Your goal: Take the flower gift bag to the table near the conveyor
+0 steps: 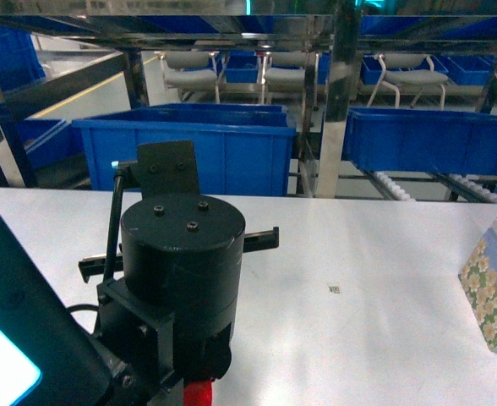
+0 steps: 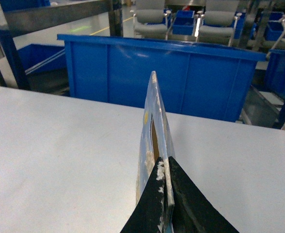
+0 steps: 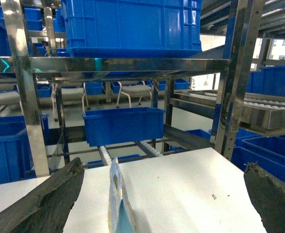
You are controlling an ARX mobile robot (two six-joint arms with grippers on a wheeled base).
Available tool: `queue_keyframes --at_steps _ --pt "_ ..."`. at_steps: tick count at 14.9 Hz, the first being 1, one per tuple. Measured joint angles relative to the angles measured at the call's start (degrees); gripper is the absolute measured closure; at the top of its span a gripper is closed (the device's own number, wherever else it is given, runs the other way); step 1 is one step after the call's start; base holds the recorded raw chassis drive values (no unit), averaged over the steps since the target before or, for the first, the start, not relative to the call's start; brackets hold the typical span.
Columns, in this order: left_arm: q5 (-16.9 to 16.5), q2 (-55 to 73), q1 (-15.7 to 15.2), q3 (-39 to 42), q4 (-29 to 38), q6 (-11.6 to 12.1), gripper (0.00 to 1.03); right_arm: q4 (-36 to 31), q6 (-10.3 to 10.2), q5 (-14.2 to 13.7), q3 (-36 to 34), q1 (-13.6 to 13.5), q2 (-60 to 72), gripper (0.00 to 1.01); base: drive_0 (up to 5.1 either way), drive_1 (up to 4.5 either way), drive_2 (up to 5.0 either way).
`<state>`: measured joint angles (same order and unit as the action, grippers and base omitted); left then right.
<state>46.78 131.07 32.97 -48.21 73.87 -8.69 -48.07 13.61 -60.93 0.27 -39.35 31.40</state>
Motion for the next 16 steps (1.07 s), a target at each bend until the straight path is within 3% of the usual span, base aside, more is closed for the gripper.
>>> queue_keyframes --at_steps 2,5,8,10,12,16 --pt "-0.92 -0.96 0.39 1.42 -0.04 1.36 0.99 0.02 0.0 0.0 0.0 -0.02 0.0 0.03 0.0 0.0 0.0" --pt "-1.31 -3.89 0.7 4.33 -0.2 3.19 0.65 0.0 0.02 0.0 0.0 0.0 0.0 0.03 0.0 0.0 0.0" --pt "-1.42 -5.84 0.68 5.29 -0.13 3.91 0.52 0.02 0.0 0.0 0.0 -0.02 0.0 0.03 0.0 0.0 0.0" --pt "-2.4 -9.01 0.11 7.21 -0.13 4.57 0.29 0.02 0.0 0.0 0.0 0.0 0.0 0.03 0.0 0.0 0.0" --pt "-6.1 -13.9 -2.49 10.69 -0.17 3.85 0.03 0.02 0.0 0.0 0.0 0.0 0.0 0.03 0.0 0.0 0.0" --pt "-11.54 -26.95 -7.89 24.44 -0.11 2.97 0.05 0.02 0.02 0.0 0.0 -0.02 0.0 0.03 0.0 0.0 0.0"
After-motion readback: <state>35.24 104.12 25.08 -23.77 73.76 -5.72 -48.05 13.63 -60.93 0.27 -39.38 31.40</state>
